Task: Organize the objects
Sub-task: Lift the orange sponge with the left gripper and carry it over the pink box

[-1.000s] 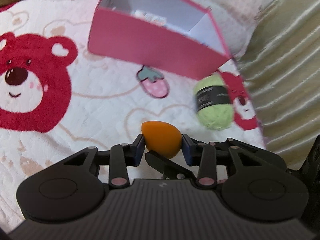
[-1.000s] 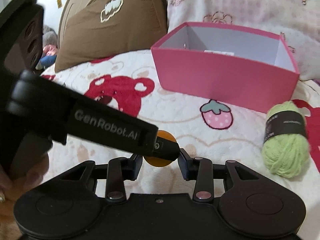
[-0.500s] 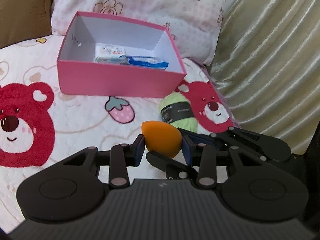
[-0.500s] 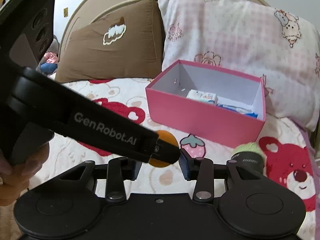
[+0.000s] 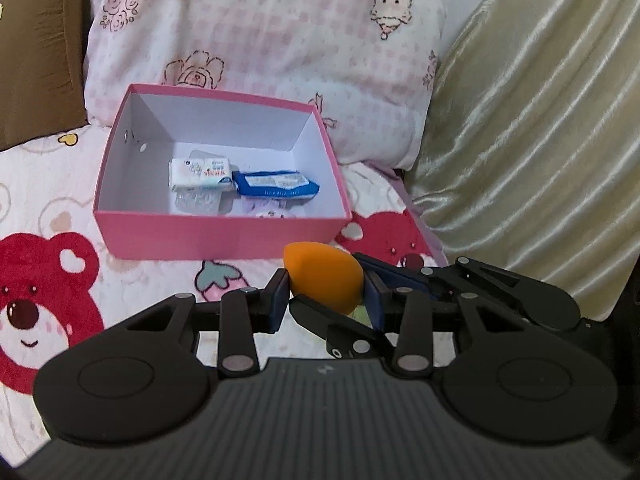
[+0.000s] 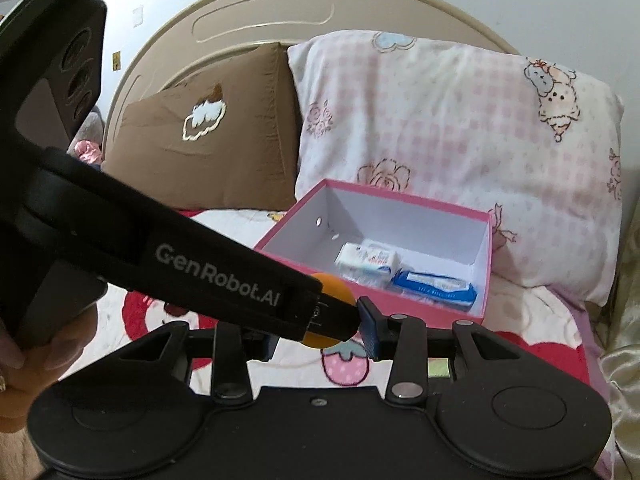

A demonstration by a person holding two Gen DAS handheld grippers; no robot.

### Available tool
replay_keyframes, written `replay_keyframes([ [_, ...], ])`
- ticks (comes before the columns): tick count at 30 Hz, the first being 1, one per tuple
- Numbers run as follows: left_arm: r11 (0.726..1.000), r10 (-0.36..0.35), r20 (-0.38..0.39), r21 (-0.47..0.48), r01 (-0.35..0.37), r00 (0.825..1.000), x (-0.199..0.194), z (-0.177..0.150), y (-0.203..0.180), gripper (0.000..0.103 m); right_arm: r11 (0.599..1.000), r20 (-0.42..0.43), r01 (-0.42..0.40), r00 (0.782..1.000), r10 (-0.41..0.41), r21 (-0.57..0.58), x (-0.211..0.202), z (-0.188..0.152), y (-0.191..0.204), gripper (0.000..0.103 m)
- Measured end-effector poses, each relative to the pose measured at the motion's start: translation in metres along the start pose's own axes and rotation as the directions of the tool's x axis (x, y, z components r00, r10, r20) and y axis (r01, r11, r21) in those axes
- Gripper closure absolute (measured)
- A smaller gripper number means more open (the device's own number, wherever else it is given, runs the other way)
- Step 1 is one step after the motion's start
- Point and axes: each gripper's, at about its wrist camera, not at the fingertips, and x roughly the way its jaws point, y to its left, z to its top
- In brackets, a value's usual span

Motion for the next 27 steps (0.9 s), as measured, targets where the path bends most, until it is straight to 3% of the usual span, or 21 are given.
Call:
replay_keyframes([
  [14, 0.998, 0.022, -0.007, -0.057, -0.022, 1.000, 0.031, 0.066, 0.018, 0.065, 0.999, -0.019, -0.024, 1.000, 0.025, 0.044, 0.047, 0.044, -0.033, 0.058],
  [21, 0.990, -0.009, 0.009, -0.138, 0.010, 1.000, 0.076, 0.105, 0.043, 0.064, 0.985, -0.022, -0.086, 0.996, 0.090, 0.147, 0.095, 0.061, -0.078, 0.058],
  [27, 0.967, -0.036, 0.004, -0.253, 0.036, 0.999, 0.126, 0.124, 0.074, 0.064, 0.983, -0.051, -0.100, 0.993, 0.109, 0.152, 0.141, 0.065, -0.104, 0.059],
])
